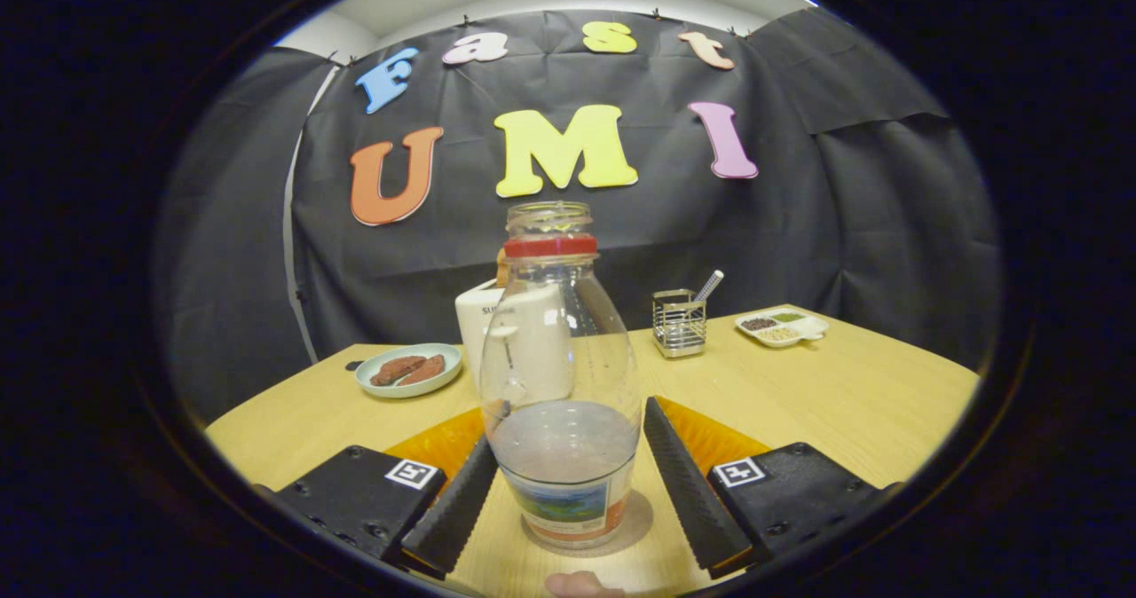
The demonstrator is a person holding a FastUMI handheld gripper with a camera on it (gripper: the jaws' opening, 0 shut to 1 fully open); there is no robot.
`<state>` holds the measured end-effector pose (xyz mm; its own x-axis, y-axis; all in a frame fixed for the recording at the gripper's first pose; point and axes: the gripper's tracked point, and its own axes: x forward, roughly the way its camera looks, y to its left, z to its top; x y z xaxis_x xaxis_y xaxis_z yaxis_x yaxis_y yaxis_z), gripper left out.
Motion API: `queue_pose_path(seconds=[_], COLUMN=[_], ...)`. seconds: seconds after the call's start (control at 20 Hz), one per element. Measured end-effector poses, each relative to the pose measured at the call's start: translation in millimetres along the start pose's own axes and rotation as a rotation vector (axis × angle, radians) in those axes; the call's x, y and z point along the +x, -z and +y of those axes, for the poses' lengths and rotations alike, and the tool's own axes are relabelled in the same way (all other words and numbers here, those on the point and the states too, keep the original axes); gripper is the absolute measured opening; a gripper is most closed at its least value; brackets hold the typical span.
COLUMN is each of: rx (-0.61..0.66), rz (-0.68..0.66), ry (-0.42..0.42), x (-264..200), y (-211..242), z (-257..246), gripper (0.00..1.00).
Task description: Take the bottle from table, then pour the juice into the cup, finally place the bottle on the coaster
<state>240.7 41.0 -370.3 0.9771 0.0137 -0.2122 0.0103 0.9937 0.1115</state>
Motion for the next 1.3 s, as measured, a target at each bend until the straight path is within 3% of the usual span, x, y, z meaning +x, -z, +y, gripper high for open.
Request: queue_pose_path(seconds=[0.35, 0.6, 0.9, 1.3], rx=[-0.035, -0.023, 0.001, -0.012], rz=[-0.021, -0.064, -0.056, -0.083], ry=[-0.019, -0.008, -0.056, -0.057], x=[-15, -49, -123, -225], y=[-24, -75, -119, -154], z=[14, 19, 28, 13], gripper=[0.99, 0.99, 0.99, 0.99])
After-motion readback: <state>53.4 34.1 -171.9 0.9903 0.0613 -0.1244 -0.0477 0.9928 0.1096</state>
